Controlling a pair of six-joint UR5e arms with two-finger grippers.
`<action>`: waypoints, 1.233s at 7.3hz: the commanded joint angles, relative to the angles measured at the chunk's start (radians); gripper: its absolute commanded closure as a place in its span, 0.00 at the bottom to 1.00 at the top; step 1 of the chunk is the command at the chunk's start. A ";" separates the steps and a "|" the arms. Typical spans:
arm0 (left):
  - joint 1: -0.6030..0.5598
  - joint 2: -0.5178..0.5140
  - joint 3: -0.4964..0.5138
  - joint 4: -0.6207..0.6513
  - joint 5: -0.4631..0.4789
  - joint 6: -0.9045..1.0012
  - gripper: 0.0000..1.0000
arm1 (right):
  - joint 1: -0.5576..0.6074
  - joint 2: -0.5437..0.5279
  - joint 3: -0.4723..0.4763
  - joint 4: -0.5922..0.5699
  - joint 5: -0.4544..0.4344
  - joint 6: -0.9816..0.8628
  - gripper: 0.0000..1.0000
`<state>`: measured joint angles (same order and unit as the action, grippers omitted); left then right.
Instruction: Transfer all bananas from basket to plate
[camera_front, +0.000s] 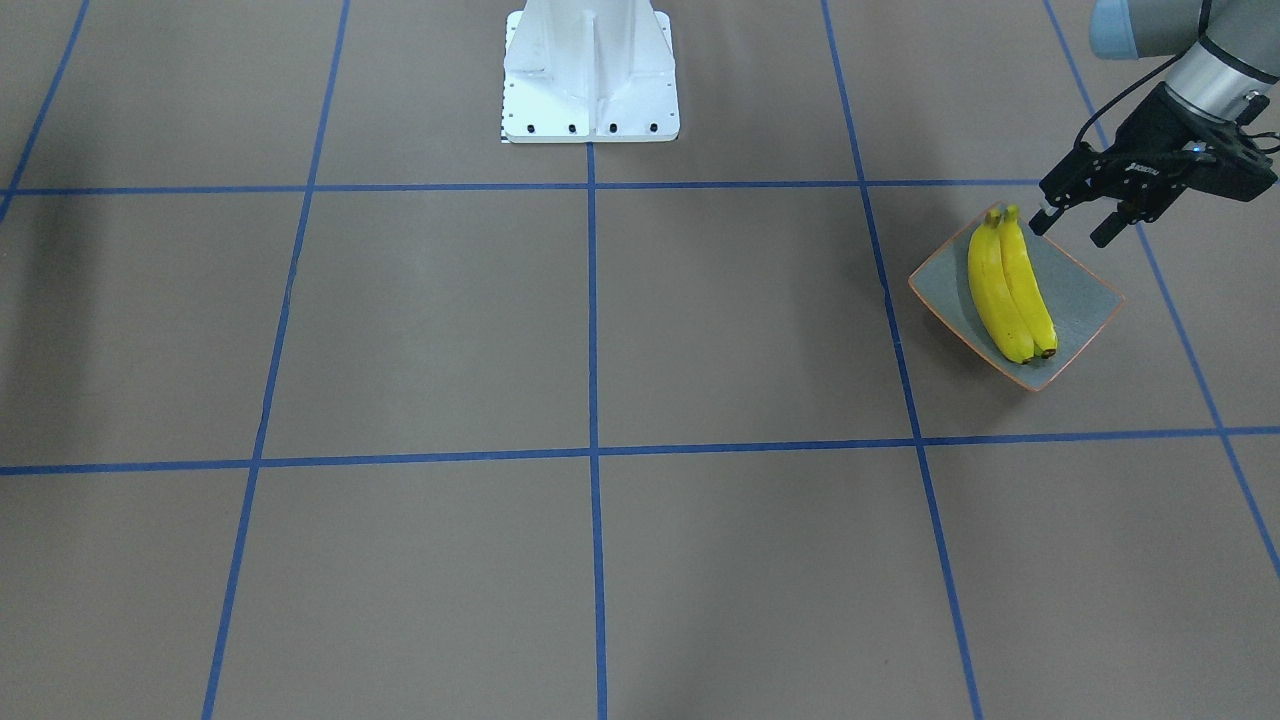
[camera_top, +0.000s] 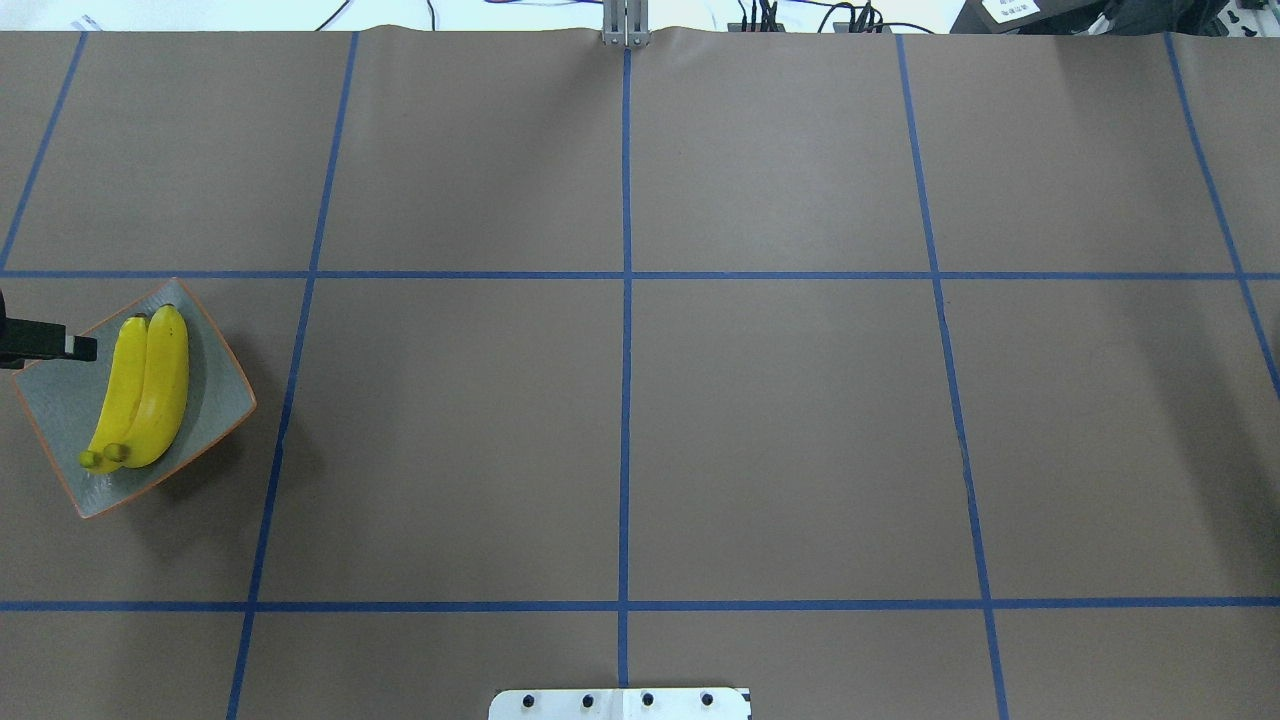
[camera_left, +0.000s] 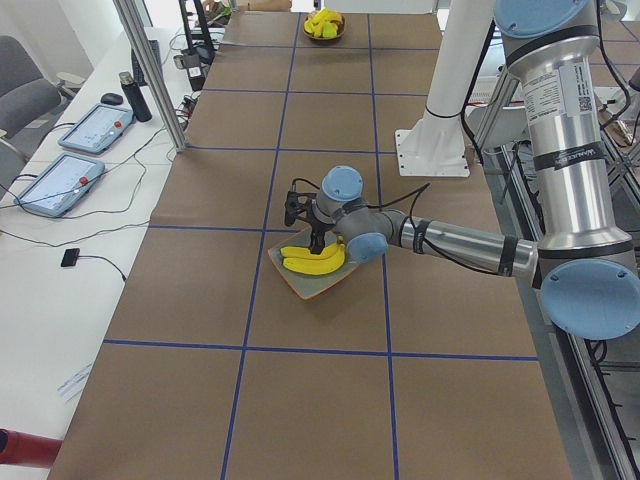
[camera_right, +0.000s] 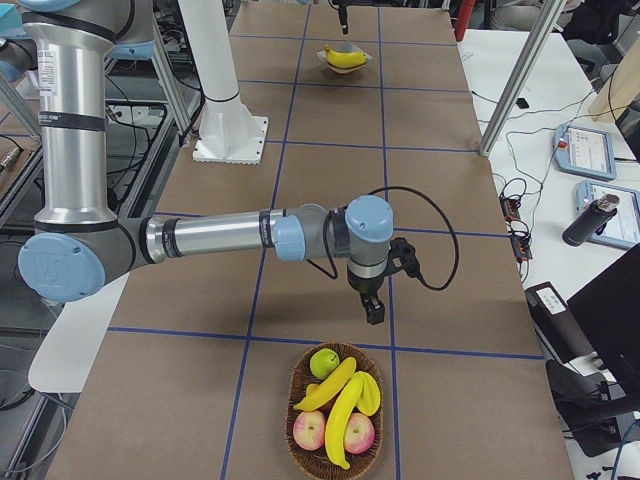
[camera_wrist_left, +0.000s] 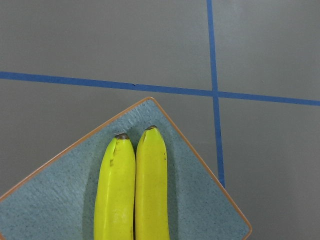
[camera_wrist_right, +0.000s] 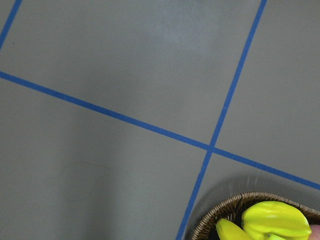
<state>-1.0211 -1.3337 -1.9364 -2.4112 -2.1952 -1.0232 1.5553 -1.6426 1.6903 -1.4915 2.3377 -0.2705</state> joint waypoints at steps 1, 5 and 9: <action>-0.002 0.002 -0.004 0.000 0.002 0.000 0.00 | 0.038 -0.037 -0.189 0.189 0.045 -0.055 0.00; -0.002 0.004 -0.015 0.000 0.003 0.000 0.00 | 0.049 -0.108 -0.276 0.326 0.052 -0.105 0.01; -0.002 0.008 -0.015 0.000 0.003 0.000 0.00 | 0.052 -0.021 -0.377 0.327 0.025 -0.261 0.12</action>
<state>-1.0232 -1.3270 -1.9511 -2.4114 -2.1921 -1.0232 1.6075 -1.7014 1.3562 -1.1648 2.3722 -0.4799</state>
